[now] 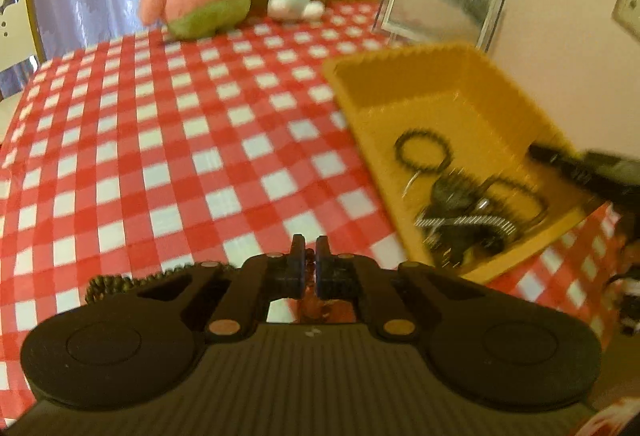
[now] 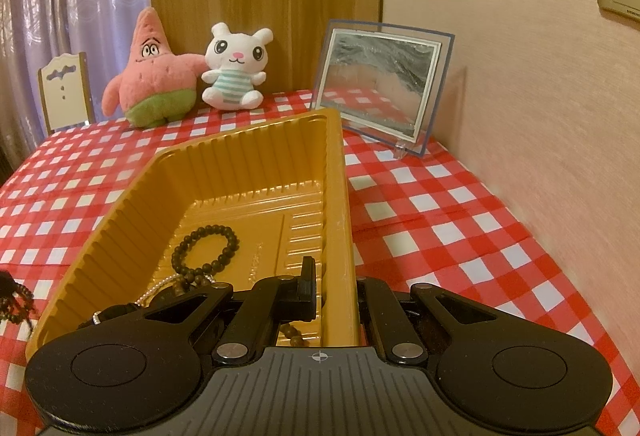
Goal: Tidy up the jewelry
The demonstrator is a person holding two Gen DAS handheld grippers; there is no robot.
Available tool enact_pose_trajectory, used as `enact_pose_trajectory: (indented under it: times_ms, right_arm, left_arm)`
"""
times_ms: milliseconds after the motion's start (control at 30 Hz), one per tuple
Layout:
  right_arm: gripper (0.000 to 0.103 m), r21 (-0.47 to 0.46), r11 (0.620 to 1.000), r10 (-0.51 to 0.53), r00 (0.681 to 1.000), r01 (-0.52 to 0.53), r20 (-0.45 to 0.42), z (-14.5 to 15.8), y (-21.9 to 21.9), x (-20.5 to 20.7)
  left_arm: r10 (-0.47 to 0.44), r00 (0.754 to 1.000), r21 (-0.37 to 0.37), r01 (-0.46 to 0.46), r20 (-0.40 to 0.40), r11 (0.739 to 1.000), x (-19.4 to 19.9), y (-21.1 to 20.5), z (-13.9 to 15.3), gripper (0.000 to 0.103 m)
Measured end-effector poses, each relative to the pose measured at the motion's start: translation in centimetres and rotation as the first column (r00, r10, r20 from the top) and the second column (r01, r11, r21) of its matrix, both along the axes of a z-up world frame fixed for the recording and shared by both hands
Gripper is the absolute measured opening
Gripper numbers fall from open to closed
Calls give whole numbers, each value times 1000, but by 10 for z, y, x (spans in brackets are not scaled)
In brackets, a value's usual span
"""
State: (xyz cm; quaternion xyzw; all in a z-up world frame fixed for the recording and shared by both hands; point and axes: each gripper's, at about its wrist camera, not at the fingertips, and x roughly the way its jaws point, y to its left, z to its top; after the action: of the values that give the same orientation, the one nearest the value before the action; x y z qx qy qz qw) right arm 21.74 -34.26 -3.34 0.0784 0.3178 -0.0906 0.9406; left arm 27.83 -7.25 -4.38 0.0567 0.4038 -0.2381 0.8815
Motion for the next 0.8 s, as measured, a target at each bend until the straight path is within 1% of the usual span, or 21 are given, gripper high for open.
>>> enact_pose_trajectory:
  times_ms: [67, 233, 333, 467, 633, 700, 800]
  right_arm:
    - [5, 4, 1000, 0, 1000, 0, 1, -1, -1, 0]
    - [5, 5, 1000, 2, 1000, -2, 3, -1, -1, 1]
    - [5, 5, 1000, 2, 1000, -2, 4, -1, -1, 1]
    - [5, 4, 1000, 4, 1000, -4, 6, 0, 0, 1]
    - [5, 3, 1000, 4, 1000, -4, 9, 1, 1, 1]
    - [5, 5, 1000, 4, 1000, -4, 12, 2, 1, 1]
    - [5, 5, 1000, 4, 1000, -5, 15, 4, 1, 1]
  left_arm:
    - [-7, 1000, -27, 7, 17, 1000, -3, 0, 13, 3]
    - [-31, 997, -51, 35, 65, 998, -9, -11, 40, 3]
    - [-63, 994, -72, 69, 89, 995, -10, -23, 53, 3]
    - [-116, 988, -131, 130, 106, 983, -11, -43, 66, 3]
    - [-191, 975, -190, 210, 113, 959, -12, -76, 71, 3]
    - [-209, 973, -194, 225, 101, 955, -11, -86, 67, 3]
    - [-226, 972, -192, 234, 63, 953, -9, -98, 56, 3]
